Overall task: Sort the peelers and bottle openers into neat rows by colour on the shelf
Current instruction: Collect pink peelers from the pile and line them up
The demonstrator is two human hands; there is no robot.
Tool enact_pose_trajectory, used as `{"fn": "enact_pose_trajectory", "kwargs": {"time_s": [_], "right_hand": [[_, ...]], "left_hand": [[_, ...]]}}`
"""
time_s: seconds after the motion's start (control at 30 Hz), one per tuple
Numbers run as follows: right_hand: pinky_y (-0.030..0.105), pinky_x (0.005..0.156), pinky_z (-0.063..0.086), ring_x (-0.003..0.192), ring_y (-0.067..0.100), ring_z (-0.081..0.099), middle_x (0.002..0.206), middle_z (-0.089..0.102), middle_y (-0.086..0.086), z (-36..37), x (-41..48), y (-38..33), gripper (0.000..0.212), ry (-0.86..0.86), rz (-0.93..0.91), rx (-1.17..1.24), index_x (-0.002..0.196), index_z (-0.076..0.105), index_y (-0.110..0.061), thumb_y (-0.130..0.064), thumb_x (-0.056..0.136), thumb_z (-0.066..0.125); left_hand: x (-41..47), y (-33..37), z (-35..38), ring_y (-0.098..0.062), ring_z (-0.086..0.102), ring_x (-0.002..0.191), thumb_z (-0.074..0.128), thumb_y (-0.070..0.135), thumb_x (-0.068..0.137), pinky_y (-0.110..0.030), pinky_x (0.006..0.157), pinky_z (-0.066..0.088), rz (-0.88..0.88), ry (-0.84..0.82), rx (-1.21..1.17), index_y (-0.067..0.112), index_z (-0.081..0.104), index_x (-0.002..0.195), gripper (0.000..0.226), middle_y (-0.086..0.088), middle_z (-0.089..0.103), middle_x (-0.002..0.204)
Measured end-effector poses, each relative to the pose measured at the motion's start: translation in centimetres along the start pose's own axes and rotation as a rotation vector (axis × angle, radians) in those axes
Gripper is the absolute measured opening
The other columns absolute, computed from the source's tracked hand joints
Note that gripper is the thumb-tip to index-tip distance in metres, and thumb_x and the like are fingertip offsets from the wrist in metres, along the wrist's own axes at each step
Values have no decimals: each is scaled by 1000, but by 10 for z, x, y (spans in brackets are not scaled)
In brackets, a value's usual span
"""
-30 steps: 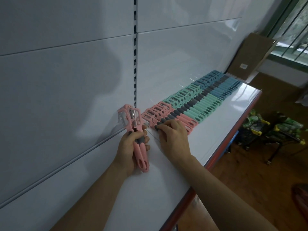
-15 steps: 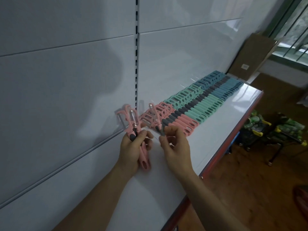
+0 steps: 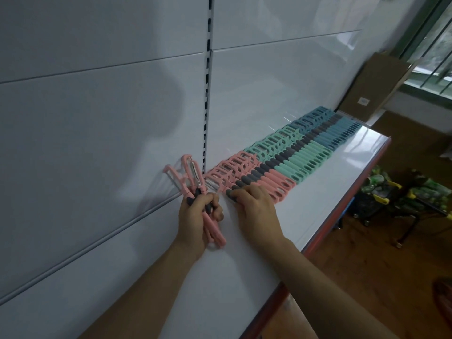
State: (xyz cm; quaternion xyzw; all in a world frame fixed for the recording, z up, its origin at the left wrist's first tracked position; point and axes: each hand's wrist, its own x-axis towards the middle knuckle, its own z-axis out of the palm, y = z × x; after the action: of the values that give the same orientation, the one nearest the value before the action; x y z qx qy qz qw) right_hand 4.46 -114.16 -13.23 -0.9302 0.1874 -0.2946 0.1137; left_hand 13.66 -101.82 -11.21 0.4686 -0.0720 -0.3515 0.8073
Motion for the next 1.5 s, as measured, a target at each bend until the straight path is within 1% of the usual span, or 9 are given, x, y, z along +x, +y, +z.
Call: {"fn": "enact_pose_trajectory", "kwargs": {"time_s": [0.37,0.53,0.67,0.8,0.93,1.07,1.2,1.33,1.5], "right_hand": [[36,81,52,95,21,57,102,68,2,2,-2,-2,24,-11,21,-50,115,77,-16,-12,92,69],[40,84,46,102,22,55,108,65,-1,-11,-5,0,19,58,161,-60,110,74,-21,-25,94,65],[36,81,50,97,15,52,108,65,-4,-14,-11,4,23,30,308,-60,109,70,-22,-41,97,64],[33,78,54,91,12,51,103,64,-4,-14,-13,4,22,31,296,14,106,70,-19,-38,97,66],[30,84,52,99,13,54,109,67,-3,-18,-13,-3,20,91,264,15,108,71,-20,-34,95,70],[17,70,48,84,8,59,94,63,-14,-36,-7,-22,13,3,182,457,100,64,-23,-24,91,74],[30,64,55,73,13,65,83,67,-10,-36,-4,-35,28,-51,330,699,98,61,-22,-19,81,84],[39,67,59,69,18,67,86,70,-5,-29,-5,-27,21,45,428,754,107,63,-22,-16,91,75],[23,86,50,96,9,54,113,61,-4,-26,-5,-19,35,27,246,256,131,65,-18,-16,97,65]], "left_hand": [[-1,0,3,-20,47,55,57,13,76,-31,57,38,15,19,-21,22,67,61,20,-4,55,66],[-1,1,6,-20,52,62,50,-3,97,-30,55,46,17,81,-29,9,61,84,20,-4,58,70],[0,0,4,-18,56,64,51,-1,99,-29,56,51,-9,87,-29,7,60,95,12,-4,61,77],[0,0,4,-18,57,65,52,0,99,-29,57,52,-10,99,-11,6,60,100,10,-3,62,77],[1,-3,4,-11,64,61,59,6,98,-36,73,53,-30,171,89,11,68,91,13,0,67,68],[-3,-3,8,-20,71,69,62,-1,96,-36,73,57,24,67,59,13,74,76,27,-9,72,74],[-4,-4,7,-30,73,79,60,0,97,-39,70,61,67,0,78,4,75,92,17,-17,75,86],[0,0,1,-19,55,55,56,9,102,-27,47,46,140,57,210,13,75,89,23,-9,69,75],[3,6,-14,-11,27,40,43,12,107,-20,41,23,171,95,100,9,65,97,24,-3,35,57]]}}
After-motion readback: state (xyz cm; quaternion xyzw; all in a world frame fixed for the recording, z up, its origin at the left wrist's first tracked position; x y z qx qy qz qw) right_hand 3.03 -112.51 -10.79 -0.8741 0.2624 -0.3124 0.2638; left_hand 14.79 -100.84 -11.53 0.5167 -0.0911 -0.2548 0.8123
